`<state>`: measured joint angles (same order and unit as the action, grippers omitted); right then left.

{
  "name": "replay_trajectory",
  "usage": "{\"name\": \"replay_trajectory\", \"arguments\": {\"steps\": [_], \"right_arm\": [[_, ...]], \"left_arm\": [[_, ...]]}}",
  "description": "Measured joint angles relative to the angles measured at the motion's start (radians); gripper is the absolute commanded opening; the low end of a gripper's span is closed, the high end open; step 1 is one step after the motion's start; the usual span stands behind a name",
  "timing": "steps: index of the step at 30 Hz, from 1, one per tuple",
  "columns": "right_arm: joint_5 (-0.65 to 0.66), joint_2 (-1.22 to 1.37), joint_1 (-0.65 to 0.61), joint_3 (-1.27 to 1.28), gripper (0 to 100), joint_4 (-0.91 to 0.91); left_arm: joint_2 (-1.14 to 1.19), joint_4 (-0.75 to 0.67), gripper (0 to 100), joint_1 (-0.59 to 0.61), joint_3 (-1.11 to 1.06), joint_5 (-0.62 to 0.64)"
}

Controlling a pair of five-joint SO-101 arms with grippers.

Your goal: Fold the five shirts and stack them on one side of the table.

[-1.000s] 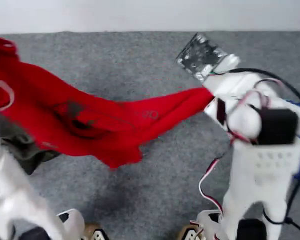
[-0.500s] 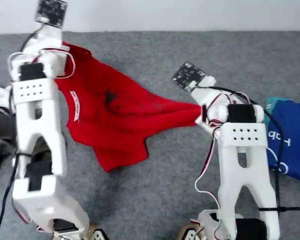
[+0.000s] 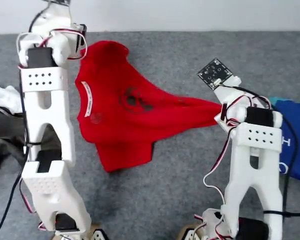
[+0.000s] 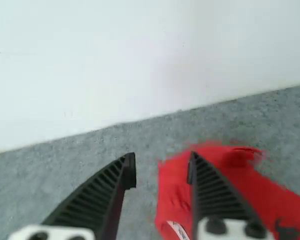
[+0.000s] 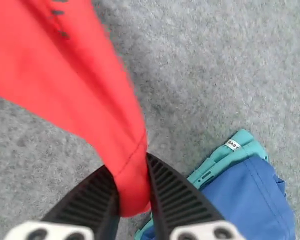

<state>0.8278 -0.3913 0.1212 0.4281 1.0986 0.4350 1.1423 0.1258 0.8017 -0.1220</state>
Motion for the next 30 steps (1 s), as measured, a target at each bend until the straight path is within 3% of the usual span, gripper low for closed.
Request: {"name": "replay_trajectory", "arguments": {"steps": [6, 12, 15, 21, 30], "right_arm": [[0.000, 0.000, 0.002, 0.000, 0.9, 0.000], [0.000, 0.000, 0.002, 0.000, 0.9, 0.000], [-0.002, 0.000, 0.002, 0.006, 0.9, 0.000], [-0.002, 0.000, 0.002, 0.075, 0.9, 0.000], [-0.002, 0.000, 0.005, 0.094, 0.9, -0.009]], "left_arm": [[0.000, 0.192, 18, 0.000, 0.161, 0.003], [0.000, 0.537, 17, -0.038, 0.308, -0.086], [-0.002, 0.583, 14, -0.048, 0.278, -0.109], [-0.064, 0.591, 14, -0.094, 0.023, -0.146], [-0.384, 0.591, 14, -0.247, -0.555, -0.152]]}}
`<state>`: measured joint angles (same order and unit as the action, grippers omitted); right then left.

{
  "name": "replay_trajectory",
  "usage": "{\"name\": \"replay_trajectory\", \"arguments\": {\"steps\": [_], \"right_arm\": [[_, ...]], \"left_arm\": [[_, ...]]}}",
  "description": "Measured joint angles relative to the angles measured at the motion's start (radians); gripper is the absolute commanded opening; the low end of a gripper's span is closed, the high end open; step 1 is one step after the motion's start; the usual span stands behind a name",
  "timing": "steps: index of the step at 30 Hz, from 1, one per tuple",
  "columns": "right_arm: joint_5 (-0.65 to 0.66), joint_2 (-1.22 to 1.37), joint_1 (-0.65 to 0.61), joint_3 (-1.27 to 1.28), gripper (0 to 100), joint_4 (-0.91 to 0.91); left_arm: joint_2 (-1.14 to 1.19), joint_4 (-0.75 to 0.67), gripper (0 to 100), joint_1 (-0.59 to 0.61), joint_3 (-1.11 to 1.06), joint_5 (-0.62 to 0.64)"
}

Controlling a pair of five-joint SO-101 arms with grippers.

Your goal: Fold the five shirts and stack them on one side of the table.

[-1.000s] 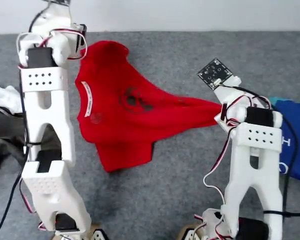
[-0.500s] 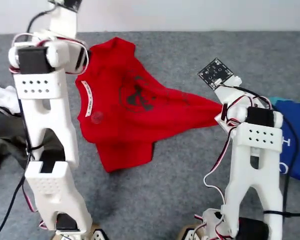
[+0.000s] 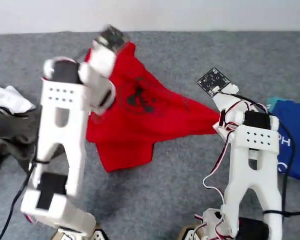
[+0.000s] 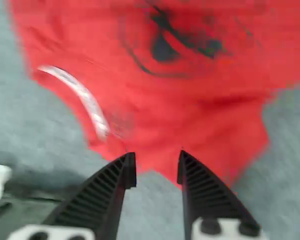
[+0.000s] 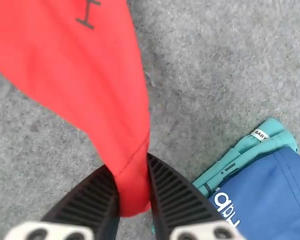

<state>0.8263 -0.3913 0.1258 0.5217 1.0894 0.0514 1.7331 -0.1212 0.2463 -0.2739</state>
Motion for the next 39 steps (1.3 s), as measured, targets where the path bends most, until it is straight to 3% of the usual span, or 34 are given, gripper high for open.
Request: {"name": "replay_trajectory", "arguments": {"steps": [5, 15, 21, 27, 33, 39], "right_arm": [[0.000, 0.000, 0.000, 0.000, 0.9, 0.000], [0.000, 0.000, 0.003, 0.000, 0.9, 0.000], [0.000, 0.000, 0.003, 0.000, 0.9, 0.000], [0.000, 0.000, 0.003, 0.000, 0.9, 0.000], [0.000, 0.000, 0.003, 0.000, 0.9, 0.000], [0.000, 0.000, 0.003, 0.000, 0.9, 0.000]], "left_arm": [[-0.092, 0.000, 14, -0.078, -0.275, 0.000], [-0.041, -0.075, 21, -0.086, -0.578, -0.037], [0.061, -0.184, 21, -0.084, -0.644, -0.043], [0.175, -0.311, 21, -0.003, -0.646, -0.046], [0.238, -0.344, 20, 0.002, -0.641, -0.060], [0.262, -0.351, 6, -0.009, -0.632, -0.060]]}}
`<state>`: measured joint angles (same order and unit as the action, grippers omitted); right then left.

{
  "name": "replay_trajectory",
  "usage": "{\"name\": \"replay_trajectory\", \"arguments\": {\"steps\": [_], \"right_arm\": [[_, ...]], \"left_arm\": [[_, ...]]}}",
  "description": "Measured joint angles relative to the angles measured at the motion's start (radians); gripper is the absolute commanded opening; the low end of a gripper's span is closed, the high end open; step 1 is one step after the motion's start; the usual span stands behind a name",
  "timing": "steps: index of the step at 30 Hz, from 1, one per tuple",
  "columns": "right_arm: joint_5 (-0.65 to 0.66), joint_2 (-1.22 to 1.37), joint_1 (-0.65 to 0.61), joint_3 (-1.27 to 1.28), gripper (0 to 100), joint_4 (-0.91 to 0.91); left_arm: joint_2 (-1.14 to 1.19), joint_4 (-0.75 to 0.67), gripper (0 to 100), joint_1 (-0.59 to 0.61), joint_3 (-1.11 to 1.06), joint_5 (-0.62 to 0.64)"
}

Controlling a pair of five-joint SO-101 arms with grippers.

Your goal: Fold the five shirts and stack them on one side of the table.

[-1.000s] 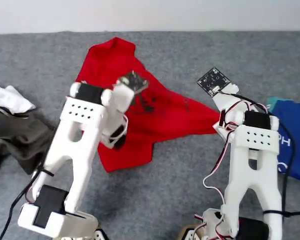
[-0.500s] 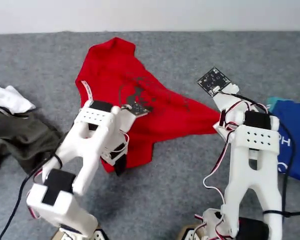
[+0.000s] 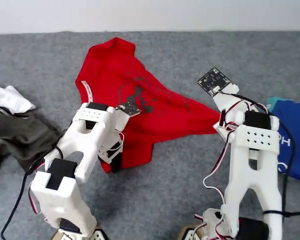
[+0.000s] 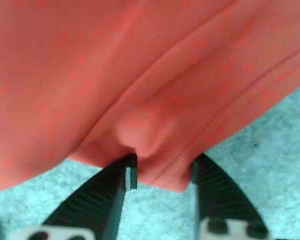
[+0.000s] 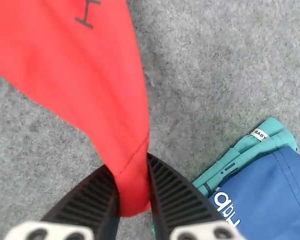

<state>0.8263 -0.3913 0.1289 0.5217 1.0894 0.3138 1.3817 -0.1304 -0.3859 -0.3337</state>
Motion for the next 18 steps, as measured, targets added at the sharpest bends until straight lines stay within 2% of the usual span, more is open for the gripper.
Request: {"name": "replay_trajectory", "arguments": {"steps": [2, 10, 18], "right_arm": [[0.000, 0.000, 0.000, 0.000, 0.9, 0.000], [0.000, -0.025, 0.000, 0.000, 0.9, 0.012], [0.002, -0.204, 0.000, -0.074, 0.9, 0.104]], "left_arm": [[0.003, -0.002, 1, -0.012, -0.002, 0.000], [-0.044, 0.034, 1, -0.015, -0.002, -0.002], [-0.428, 0.206, 1, -0.008, 0.141, -0.006]]}}
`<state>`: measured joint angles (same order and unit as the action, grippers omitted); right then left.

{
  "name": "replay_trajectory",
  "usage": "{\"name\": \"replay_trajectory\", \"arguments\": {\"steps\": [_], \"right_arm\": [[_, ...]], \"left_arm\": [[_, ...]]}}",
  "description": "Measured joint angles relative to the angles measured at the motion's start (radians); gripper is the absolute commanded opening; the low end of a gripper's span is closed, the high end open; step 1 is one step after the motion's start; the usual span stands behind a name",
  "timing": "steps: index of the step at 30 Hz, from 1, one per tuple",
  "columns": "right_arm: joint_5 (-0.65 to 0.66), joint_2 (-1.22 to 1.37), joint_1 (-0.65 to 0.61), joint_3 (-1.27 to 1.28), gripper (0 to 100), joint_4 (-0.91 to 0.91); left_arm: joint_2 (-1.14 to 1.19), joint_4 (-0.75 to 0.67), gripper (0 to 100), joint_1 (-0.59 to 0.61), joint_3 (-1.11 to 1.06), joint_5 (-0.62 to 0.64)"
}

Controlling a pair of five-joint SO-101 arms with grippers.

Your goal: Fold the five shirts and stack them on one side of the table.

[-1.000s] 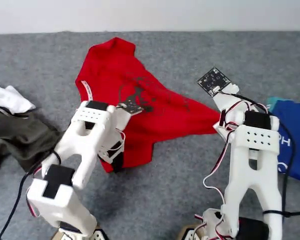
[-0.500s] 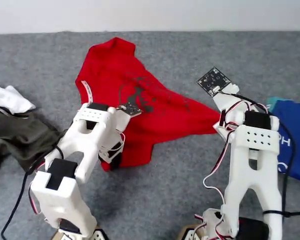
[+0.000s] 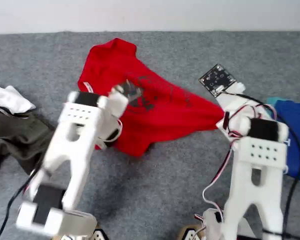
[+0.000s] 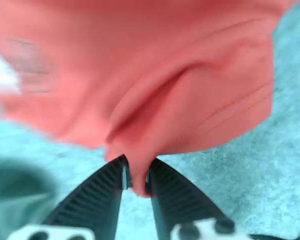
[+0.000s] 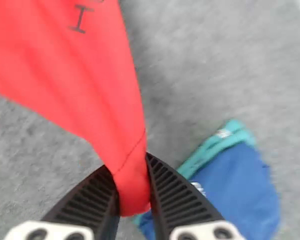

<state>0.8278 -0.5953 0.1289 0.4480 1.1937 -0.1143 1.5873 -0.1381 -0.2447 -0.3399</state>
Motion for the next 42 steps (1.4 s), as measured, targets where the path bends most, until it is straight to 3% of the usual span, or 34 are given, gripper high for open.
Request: {"name": "replay_trajectory", "arguments": {"steps": [9, 17, 28, 34, 42], "right_arm": [[0.002, -0.169, 0.000, -0.127, 0.9, 0.003], [0.002, -0.273, 0.000, -0.135, 0.9, -0.021], [0.153, -0.540, 0.005, -0.138, 0.9, -0.269], [0.215, -0.608, 0.002, -0.140, 1.0, -0.267], [0.215, -0.614, 0.002, -0.060, 1.0, -0.086]], "left_arm": [[-0.319, 0.048, 1, 0.146, 0.361, -0.008], [-0.353, 0.018, 1, 0.282, 0.707, -0.009], [-0.370, -0.120, 1, 0.304, 1.096, -0.009], [-0.391, -0.068, 1, 0.305, 1.163, -0.032], [-0.390, -0.006, 1, 0.288, 1.128, -0.051]]}}
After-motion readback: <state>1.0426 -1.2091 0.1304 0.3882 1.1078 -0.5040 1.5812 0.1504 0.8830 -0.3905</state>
